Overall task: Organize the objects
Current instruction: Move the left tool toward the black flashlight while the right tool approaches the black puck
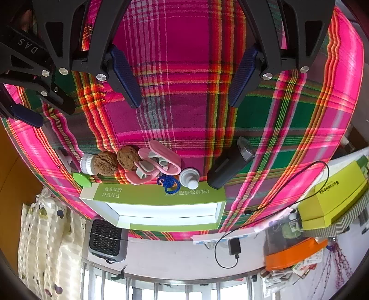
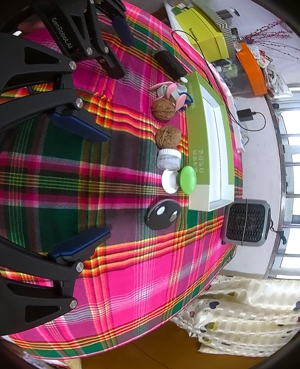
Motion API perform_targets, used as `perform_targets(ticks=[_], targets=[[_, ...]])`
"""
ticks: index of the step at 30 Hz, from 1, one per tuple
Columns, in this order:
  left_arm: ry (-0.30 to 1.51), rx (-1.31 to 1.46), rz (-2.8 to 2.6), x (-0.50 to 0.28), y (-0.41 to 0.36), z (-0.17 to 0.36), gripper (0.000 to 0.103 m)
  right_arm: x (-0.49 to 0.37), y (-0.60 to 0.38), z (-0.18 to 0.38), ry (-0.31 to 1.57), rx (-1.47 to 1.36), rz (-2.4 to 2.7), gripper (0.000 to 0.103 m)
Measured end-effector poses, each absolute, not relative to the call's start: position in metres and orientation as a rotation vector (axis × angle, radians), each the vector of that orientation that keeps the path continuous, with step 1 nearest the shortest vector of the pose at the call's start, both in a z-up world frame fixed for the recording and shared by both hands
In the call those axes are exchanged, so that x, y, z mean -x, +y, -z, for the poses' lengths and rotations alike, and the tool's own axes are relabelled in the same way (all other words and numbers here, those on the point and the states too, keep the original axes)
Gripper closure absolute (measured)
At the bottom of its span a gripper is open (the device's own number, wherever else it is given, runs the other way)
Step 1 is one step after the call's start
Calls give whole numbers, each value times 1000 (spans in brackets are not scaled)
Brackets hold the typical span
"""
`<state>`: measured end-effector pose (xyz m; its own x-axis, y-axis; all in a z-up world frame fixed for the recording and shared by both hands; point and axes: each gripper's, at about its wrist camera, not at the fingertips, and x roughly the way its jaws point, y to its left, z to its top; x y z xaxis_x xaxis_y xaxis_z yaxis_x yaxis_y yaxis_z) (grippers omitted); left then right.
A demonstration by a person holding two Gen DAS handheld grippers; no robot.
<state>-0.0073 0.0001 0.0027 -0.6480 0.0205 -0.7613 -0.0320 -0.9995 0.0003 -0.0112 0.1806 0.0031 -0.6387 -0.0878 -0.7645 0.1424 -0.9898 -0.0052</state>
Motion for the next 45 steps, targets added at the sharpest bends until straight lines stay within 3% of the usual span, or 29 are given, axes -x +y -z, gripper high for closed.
perform_targets(ticks=[23,45], targets=[[119,1304,-2757,13,-7,-4,26,22,163,-3,136,-1270,2681,26],[72,1276,-2758,1,-23,-3,26,16,162,-3,114,-1266,2711,26]])
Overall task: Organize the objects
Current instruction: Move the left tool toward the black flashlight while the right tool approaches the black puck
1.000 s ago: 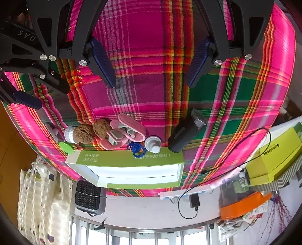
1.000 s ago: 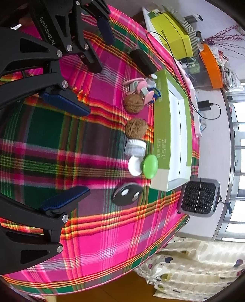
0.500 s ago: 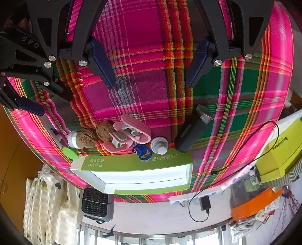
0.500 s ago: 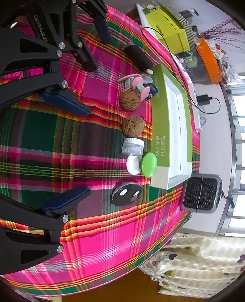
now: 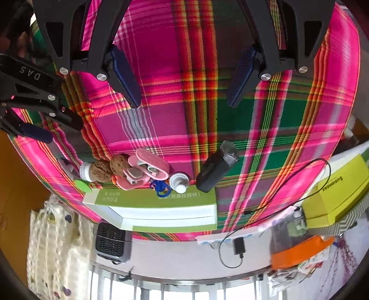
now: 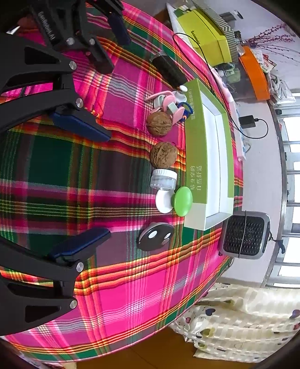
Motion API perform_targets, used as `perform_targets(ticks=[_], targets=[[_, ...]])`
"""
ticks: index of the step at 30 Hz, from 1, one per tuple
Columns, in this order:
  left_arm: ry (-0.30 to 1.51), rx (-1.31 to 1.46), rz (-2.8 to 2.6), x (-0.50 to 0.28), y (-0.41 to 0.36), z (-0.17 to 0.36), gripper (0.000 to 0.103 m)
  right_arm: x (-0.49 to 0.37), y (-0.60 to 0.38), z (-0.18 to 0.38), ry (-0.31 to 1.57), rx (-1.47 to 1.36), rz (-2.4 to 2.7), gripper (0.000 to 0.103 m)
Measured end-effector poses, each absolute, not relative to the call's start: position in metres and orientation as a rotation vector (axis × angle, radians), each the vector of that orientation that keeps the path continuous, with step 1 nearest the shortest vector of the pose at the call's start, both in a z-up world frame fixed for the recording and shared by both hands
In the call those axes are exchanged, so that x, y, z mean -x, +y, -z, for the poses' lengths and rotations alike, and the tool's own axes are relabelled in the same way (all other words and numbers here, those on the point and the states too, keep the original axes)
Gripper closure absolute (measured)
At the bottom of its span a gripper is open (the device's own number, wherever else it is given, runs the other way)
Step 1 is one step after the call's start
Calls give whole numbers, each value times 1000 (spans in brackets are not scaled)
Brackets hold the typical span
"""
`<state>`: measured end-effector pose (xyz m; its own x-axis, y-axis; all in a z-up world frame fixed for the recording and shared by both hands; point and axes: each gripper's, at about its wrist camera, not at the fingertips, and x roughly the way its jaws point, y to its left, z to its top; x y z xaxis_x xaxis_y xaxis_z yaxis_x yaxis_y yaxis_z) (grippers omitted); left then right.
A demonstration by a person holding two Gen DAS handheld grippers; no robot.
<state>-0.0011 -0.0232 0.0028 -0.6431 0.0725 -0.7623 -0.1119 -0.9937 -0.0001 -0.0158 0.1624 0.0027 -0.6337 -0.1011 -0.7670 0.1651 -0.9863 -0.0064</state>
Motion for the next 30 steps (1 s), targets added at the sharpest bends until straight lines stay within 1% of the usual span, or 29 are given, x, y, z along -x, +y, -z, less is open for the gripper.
perform_targets(ticks=[30], targets=[[78,1288,-2779,26,-34,-4,26,27,157,-1,170,-1240,2626,26]])
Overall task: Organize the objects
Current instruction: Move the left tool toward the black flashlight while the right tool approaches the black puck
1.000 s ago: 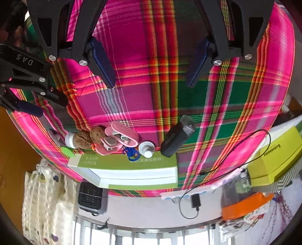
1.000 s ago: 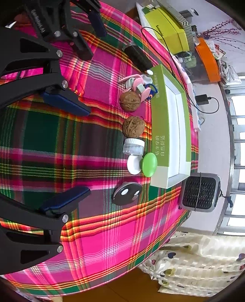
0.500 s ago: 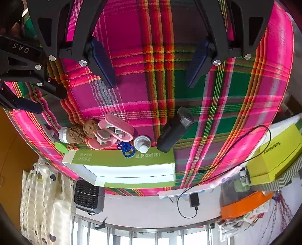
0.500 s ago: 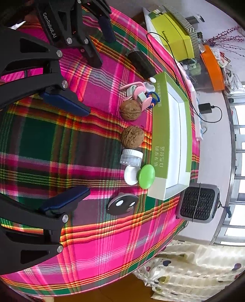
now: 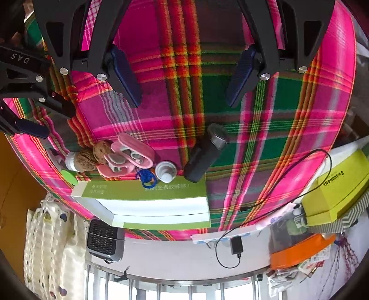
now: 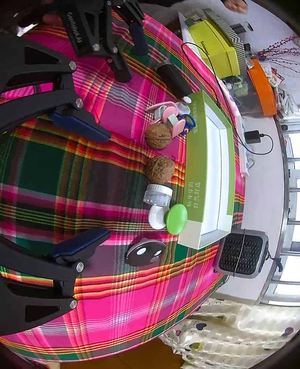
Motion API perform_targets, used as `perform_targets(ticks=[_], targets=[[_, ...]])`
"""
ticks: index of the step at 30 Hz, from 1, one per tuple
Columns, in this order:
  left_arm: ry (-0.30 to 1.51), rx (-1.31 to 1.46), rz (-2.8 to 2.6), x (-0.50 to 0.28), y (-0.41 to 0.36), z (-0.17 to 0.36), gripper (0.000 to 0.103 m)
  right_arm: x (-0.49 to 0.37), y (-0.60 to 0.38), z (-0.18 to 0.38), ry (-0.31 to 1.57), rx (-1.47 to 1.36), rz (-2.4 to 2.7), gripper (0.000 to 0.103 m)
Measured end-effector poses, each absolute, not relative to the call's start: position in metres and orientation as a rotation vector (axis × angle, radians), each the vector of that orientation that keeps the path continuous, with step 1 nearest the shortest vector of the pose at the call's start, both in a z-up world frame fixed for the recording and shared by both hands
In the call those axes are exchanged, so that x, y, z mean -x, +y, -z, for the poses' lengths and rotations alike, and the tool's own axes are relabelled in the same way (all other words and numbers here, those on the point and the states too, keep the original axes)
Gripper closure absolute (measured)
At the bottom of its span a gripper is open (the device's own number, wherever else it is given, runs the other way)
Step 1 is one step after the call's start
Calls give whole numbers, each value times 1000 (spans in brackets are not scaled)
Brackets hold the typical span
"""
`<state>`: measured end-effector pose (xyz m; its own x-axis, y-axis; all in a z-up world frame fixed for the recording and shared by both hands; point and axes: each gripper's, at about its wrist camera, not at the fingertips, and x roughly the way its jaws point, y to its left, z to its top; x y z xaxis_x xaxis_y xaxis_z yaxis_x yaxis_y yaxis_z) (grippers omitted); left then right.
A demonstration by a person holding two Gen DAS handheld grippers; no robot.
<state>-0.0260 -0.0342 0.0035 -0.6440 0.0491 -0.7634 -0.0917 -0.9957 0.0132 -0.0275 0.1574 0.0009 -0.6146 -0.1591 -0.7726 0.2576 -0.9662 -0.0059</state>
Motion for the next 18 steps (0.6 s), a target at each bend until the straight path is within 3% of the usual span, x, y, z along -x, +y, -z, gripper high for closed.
perform_targets(ticks=[18], targets=[[56,1176,-2821,32,-52,-26,27,26,200,-22,102,-1132,2689,26]])
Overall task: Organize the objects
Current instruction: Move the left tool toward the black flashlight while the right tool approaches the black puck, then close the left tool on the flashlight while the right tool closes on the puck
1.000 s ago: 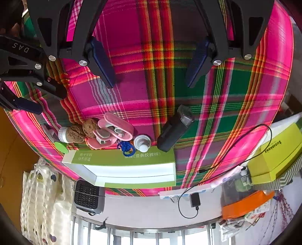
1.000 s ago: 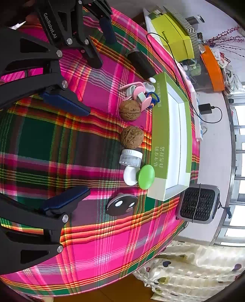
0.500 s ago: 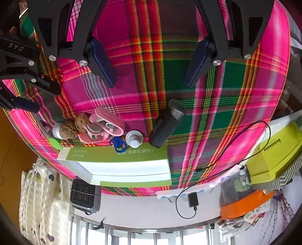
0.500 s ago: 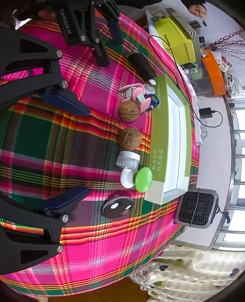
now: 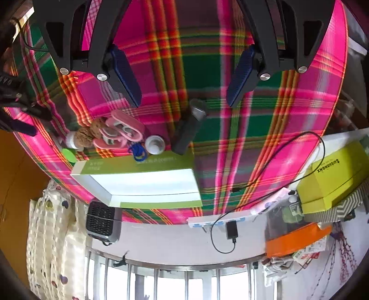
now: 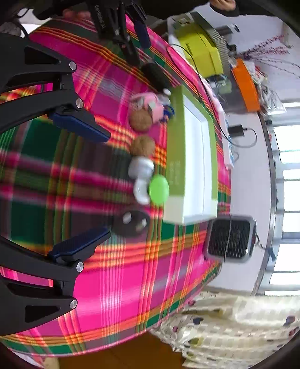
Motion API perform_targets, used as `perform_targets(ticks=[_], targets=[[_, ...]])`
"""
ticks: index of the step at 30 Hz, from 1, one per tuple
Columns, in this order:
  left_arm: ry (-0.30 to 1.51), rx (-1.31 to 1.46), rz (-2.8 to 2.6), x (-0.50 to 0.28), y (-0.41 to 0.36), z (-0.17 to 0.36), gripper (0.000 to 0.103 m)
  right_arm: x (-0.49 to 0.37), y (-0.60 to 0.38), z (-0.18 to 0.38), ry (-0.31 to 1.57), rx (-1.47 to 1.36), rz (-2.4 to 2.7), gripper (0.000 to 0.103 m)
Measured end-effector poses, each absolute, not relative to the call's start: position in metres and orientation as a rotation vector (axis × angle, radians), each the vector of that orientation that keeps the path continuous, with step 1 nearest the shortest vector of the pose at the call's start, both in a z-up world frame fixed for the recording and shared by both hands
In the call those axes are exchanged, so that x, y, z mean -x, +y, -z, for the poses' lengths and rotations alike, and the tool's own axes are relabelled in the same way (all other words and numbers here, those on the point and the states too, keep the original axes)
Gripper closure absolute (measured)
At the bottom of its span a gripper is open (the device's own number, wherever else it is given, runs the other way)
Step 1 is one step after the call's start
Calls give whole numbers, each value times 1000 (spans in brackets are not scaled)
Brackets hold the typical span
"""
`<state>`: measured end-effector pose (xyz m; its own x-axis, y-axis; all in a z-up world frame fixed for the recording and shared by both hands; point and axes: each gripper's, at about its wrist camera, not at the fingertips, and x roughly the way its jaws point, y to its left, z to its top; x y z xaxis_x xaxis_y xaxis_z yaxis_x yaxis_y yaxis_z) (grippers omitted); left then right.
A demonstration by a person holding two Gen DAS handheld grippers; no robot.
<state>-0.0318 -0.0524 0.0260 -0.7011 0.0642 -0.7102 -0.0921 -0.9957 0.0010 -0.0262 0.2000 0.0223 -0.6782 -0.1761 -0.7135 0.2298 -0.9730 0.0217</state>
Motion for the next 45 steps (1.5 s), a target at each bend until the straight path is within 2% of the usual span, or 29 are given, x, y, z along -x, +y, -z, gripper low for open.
perform_targets(ticks=[18,23,27,29,33,36,45], targets=[[59,1218,-2811,67,-58,-19,27,73,226,-14,135,-1226,2693,31],[95,1264,-2807,79,-58,-12,27,81,226,-10,126,-1253,2662,43],[85,1249,-2799,83,-57,-13,27,83,226,-8,113,-1272,2642,47],[96,1258,-2795,85,-55,-12,30,84,225,-8,116,-1272,2642,49],[94,1296,-2767,88,-55,-8,45,86,225,-9,117,-1274,2643,53],[82,1300,-2761,89,-55,-7,52,87,225,-9,119,-1274,2649,62],[102,1280,-2736,88,-47,-8,77,88,224,-9,122,-1275,2651,63]])
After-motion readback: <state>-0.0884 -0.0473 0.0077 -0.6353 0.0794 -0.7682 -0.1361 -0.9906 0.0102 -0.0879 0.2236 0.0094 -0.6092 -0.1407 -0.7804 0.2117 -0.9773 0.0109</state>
